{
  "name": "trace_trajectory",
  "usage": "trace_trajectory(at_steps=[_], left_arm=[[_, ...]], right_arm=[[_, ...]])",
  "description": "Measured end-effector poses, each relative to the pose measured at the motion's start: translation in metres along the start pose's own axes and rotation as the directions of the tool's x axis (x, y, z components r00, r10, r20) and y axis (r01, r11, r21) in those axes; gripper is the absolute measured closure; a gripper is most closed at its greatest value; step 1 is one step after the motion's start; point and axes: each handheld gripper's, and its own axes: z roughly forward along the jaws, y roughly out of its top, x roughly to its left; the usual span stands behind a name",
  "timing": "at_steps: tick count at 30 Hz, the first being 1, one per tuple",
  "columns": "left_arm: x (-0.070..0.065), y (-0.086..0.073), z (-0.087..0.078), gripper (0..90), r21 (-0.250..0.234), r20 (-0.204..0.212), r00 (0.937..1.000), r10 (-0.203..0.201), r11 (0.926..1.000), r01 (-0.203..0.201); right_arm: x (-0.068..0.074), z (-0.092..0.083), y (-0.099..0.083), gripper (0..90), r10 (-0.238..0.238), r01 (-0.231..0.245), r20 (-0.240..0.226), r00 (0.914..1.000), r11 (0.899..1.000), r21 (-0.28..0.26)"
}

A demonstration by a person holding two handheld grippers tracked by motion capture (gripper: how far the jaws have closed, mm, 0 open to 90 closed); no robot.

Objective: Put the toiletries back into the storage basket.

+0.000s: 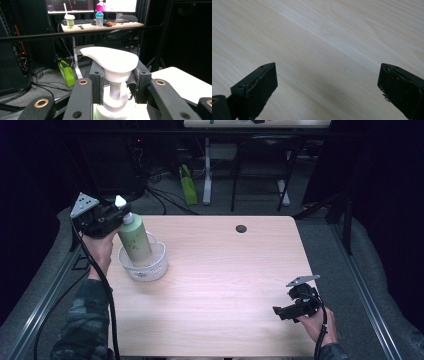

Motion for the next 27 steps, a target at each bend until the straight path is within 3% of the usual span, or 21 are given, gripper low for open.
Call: trace_trajectory(at_steps=[15,27], left_arm=[[0.0,-0.022,0.008,67.3,0.035,0.003,1.0,-0.005,0.9994,0.005],[0.0,-0.029,0.012,67.3,0.058,0.003,1.0,-0.009,0.9983,0.009]], right_arm=[[0.0,0.001,0.0,2.2,-0.001,0.001,-0.007,1.0,1.0,0.005],[0.0,0.001,0.0,2.3,-0.005,0.005,-0.01,0.9999,1.0,0.001]])
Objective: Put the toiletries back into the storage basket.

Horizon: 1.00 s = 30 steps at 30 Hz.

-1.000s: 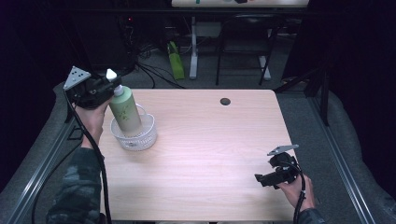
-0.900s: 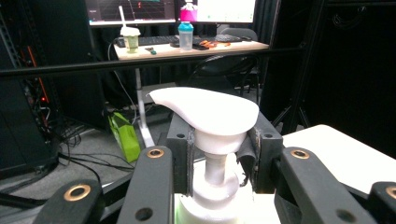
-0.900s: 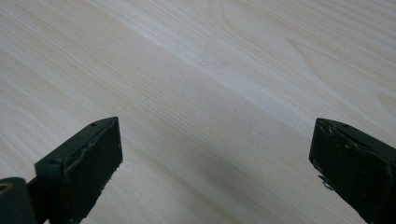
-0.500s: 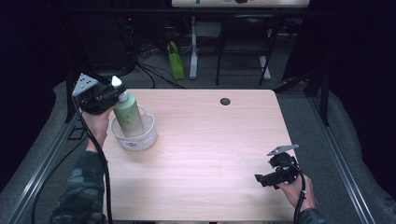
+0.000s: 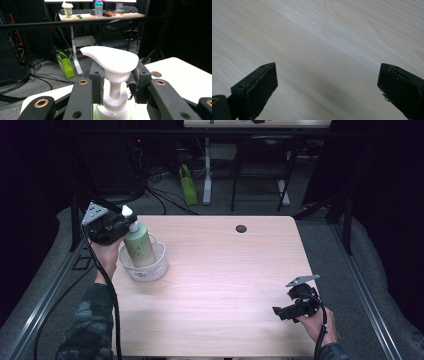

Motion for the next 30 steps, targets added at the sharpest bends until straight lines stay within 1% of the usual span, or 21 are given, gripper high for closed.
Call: trace_trajectory(at_steps=[5,9,15,18,21,27,30], left_arm=[[0.0,-0.004,0.002,67.3,0.011,0.0,1.0,0.003,0.9999,-0.003],[0.0,-0.006,0.003,67.3,0.023,-0.011,0.9999,0.007,0.9997,-0.007],[0.003,-0.009,0.002,67.3,0.028,-0.019,0.9998,-0.007,0.9996,0.008],[0.003,-0.01,0.002,67.3,0.031,-0.017,0.9998,-0.008,0.9995,0.009],[0.002,-0.012,0.004,67.3,0.045,-0.016,0.9999,-0.006,0.9989,0.007],[0.004,-0.015,0.005,67.3,0.049,-0.02,0.9998,-0.008,0.9988,0.009],[0.004,-0.016,0.004,67.3,0.039,-0.018,0.9998,-0.012,0.9992,0.013]], right_arm=[[0.0,0.0,0.0,2.3,0.001,-0.001,-0.001,1.0,1.0,-0.001],[0.0,0.0,0.0,2.4,0.001,-0.001,-0.001,1.0,1.0,-0.002],[0.0,0.0,0.0,2.5,0.003,-0.003,-0.003,1.0,1.0,-0.004],[0.0,-0.001,0.0,2.5,0.003,-0.003,-0.004,1.0,1.0,-0.006],[0.0,-0.001,0.0,2.5,0.003,-0.003,-0.003,1.0,1.0,-0.006],[0.0,-0.001,0.0,2.7,0.006,-0.006,-0.004,1.0,1.0,-0.007],[0.0,-0.001,0.0,2.8,0.005,-0.005,-0.003,1.0,1.0,-0.006]])
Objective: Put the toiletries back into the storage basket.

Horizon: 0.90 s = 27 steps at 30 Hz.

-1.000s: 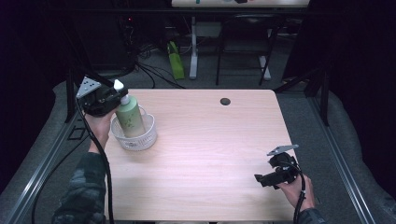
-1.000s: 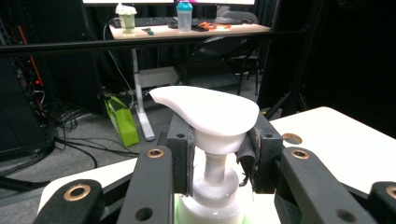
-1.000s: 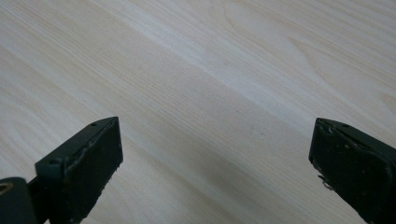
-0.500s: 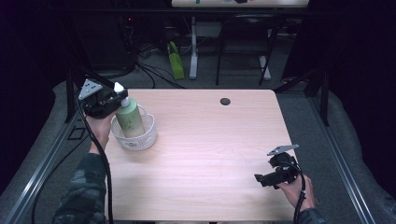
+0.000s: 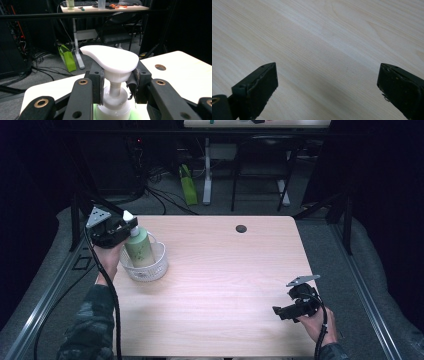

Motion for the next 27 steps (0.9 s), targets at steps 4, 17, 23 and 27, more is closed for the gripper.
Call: trace_trajectory(at_steps=[4,17,23,27], left_arm=[[0.0,-0.002,-0.002,67.3,-0.004,-0.003,1.0,-0.004,1.0,0.003],[-0.001,-0.009,-0.014,67.3,-0.019,0.002,0.9997,-0.023,0.9996,0.023],[-0.002,-0.007,-0.012,66.8,-0.014,0.001,0.9998,-0.022,0.9997,0.022],[-0.003,-0.006,-0.014,61.3,0.001,0.008,0.9998,-0.02,0.9998,0.02]], right_arm=[[0.0,0.0,0.0,2.8,0.0,0.0,-0.002,1.0,1.0,-0.002],[0.003,-0.002,0.001,2.9,-0.009,0.009,-0.002,1.0,1.0,-0.003],[0.003,-0.002,0.001,2.9,-0.011,0.011,-0.004,0.9999,1.0,-0.004],[0.002,-0.002,0.001,2.9,-0.011,0.011,-0.003,0.9999,1.0,-0.005]])
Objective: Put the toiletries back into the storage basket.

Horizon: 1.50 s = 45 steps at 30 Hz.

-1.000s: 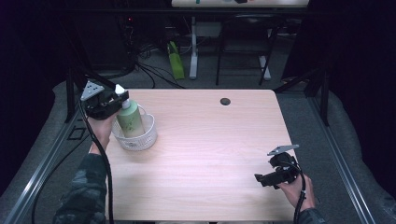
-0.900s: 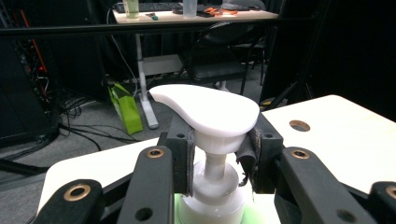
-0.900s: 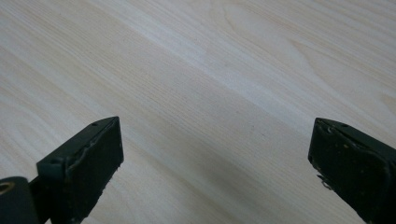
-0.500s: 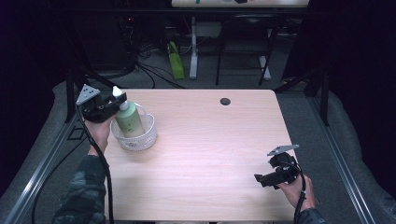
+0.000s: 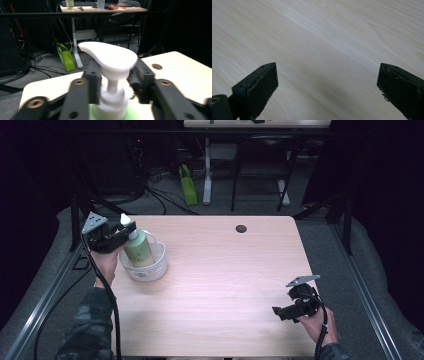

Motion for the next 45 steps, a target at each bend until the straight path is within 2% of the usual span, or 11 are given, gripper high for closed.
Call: trace_trajectory(at_steps=[9,13,17,20,22,26,31,35,39,40,45], left_arm=[[-0.001,0.001,-0.005,21.6,0.033,-0.034,0.9985,-0.042,0.9985,0.044],[-0.006,0.001,-0.009,14.8,0.049,-0.035,0.9988,-0.035,0.9981,0.037],[-0.013,-0.001,-0.012,7.6,0.09,-0.044,0.999,-0.012,0.9959,0.016],[-0.013,-0.003,-0.013,1.1,0.116,-0.019,0.9994,-0.027,0.9928,0.029],[-0.015,-0.006,-0.015,0.0,0.131,-0.024,0.9996,-0.014,0.9913,0.017],[-0.017,-0.013,-0.017,0.0,0.151,-0.024,0.9995,-0.022,0.9882,0.025],[-0.021,-0.022,-0.018,0.0,0.196,-0.012,0.9999,-0.005,0.9807,0.007],[-0.025,-0.029,-0.019,0.0,0.208,-0.024,0.9996,0.015,0.978,-0.01],[-0.028,-0.039,-0.022,0.0,0.22,-0.02,0.9998,0.002,0.9754,0.002],[-0.028,-0.042,-0.023,0.0,0.236,-0.027,0.9995,0.019,0.9716,-0.012],[-0.026,-0.053,-0.031,0.0,0.247,-0.042,0.9991,-0.01,0.9689,0.02]], right_arm=[[0.001,0.0,0.0,2.9,0.002,-0.002,-0.008,1.0,1.0,0.0],[0.001,-0.001,0.0,3.0,0.003,-0.003,-0.011,0.9999,1.0,0.0],[0.002,-0.001,0.0,3.0,-0.006,0.006,-0.009,0.9999,1.0,-0.002],[0.001,-0.001,0.0,3.0,0.002,-0.002,-0.016,0.9999,1.0,-0.002],[0.0,-0.001,-0.001,3.0,-0.001,0.001,-0.013,0.9999,1.0,-0.001],[0.001,-0.001,0.0,3.0,0.0,0.0,-0.017,0.9999,1.0,-0.001],[0.002,-0.002,0.0,3.0,0.003,-0.003,-0.015,0.9999,1.0,-0.002],[0.002,-0.001,0.0,3.0,-0.002,0.002,-0.013,0.9999,1.0,0.0],[0.002,-0.002,0.0,3.0,0.0,0.0,-0.012,0.9999,1.0,-0.001],[0.002,-0.002,0.0,3.0,0.0,0.0,-0.015,0.9999,1.0,-0.001],[0.002,-0.002,0.0,3.0,-0.003,0.003,-0.015,0.9999,1.0,-0.002]])
